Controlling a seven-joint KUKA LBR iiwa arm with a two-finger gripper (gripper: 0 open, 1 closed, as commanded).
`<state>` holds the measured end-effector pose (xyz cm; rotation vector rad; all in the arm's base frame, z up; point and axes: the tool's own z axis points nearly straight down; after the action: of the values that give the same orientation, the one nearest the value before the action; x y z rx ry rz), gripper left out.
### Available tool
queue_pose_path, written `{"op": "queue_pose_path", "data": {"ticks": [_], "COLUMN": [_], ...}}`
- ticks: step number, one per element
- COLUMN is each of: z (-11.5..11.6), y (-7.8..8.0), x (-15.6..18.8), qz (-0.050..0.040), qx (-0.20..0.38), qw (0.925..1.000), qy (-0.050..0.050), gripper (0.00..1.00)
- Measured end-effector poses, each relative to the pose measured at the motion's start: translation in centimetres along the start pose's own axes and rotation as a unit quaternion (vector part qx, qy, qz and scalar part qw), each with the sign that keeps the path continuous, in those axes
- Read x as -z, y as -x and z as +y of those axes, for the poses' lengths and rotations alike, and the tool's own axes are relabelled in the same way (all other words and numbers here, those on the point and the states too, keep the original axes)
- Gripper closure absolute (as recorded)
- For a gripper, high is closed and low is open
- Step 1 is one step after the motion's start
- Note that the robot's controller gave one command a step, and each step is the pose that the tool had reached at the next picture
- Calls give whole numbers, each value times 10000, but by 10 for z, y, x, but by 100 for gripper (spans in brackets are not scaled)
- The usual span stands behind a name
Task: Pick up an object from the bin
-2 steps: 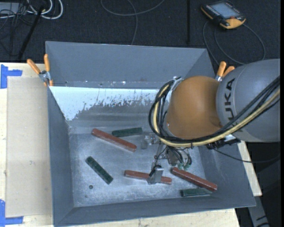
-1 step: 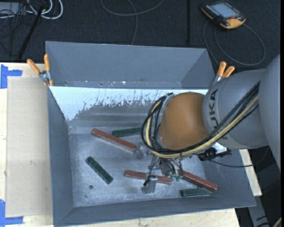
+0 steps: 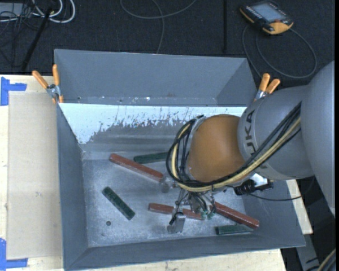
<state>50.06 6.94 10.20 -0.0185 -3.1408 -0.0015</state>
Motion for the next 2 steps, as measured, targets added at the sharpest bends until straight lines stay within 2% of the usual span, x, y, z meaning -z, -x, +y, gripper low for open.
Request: {"op": "queue_pose_path", "data": {"ticks": [1, 2], "z": [-13, -13], "y": [21, 21], "x": [-32, -32], "qz": [0, 0], "qx": [1834, 1829], "qw": [9830, 9831], "qy": [-2, 0], "gripper": [100, 100]}}
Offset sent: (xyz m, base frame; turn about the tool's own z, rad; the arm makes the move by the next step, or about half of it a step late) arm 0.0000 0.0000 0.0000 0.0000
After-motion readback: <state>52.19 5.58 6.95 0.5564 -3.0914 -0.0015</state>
